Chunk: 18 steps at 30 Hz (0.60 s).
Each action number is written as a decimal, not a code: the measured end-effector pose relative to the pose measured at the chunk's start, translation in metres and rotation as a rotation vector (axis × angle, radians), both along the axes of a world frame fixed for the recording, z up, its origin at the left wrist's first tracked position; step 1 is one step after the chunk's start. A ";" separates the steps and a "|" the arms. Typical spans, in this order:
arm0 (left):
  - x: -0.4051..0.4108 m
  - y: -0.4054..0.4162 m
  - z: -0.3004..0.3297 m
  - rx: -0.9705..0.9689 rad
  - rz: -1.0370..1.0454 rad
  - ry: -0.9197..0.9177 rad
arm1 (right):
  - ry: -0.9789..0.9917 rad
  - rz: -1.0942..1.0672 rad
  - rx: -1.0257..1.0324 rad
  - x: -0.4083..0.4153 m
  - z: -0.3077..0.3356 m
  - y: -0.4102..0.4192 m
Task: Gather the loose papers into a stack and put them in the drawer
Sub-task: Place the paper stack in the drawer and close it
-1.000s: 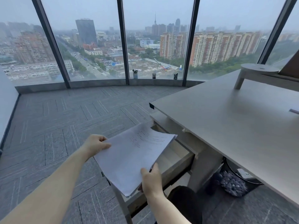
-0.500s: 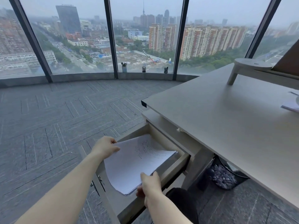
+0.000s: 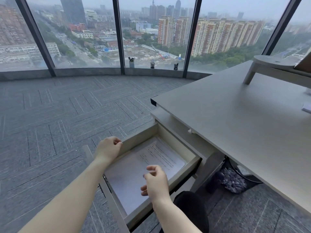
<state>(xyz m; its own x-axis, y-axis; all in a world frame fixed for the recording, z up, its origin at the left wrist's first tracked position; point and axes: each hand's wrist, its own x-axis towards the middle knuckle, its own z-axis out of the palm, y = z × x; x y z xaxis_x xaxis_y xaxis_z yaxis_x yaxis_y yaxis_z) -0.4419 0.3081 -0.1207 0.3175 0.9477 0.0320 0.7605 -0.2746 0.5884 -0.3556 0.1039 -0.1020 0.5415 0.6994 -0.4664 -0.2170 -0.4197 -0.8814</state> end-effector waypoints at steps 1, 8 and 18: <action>-0.003 -0.003 0.001 0.010 0.006 -0.030 | -0.078 0.109 -0.009 -0.004 0.000 -0.001; -0.051 -0.031 0.001 0.154 0.225 -0.136 | -0.720 0.802 -0.208 -0.055 0.008 -0.008; -0.072 -0.068 -0.015 -0.213 0.286 -0.178 | -0.995 0.823 -0.123 -0.067 -0.001 -0.018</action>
